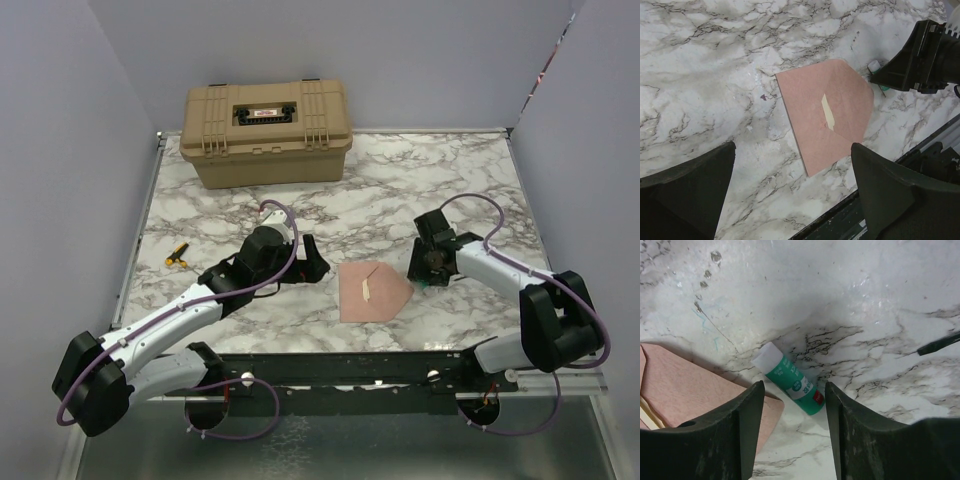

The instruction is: Place the letter into the envelope and seal it

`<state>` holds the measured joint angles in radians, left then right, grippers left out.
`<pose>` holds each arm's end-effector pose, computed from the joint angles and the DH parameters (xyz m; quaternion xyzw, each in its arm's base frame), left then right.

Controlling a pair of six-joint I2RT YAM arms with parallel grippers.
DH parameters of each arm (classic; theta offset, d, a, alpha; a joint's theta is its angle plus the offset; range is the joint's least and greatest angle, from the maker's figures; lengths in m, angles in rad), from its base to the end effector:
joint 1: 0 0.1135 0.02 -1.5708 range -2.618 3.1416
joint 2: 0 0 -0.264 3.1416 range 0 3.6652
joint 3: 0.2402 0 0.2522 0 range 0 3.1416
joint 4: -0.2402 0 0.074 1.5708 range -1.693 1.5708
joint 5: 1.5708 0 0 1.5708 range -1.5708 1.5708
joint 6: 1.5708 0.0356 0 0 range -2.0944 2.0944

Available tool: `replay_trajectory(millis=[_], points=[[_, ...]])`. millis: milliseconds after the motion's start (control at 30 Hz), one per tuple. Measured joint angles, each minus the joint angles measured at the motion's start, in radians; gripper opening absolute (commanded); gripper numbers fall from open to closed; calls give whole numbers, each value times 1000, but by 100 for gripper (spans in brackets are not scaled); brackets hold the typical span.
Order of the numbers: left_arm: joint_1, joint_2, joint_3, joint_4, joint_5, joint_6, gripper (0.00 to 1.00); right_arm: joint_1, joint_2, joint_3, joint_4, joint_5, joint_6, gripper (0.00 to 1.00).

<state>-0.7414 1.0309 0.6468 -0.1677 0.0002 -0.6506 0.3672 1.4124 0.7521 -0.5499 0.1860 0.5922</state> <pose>0.1676 -0.1535 0.2463 0.0397 0.8721 -0.3128 0.3742 0.2330 0.0826 0.1694 0.1265 0.9715 0.0014 0.2006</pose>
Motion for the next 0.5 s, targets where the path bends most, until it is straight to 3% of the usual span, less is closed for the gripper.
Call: replay_trajectory(millis=[300,500], points=[[0,-2,-3,15,34,-11,99,0,3,-13,-26,-23,11,57],[0,-2,-5,31,57,-19,99,0,3,-4,-88,-23,13,37]])
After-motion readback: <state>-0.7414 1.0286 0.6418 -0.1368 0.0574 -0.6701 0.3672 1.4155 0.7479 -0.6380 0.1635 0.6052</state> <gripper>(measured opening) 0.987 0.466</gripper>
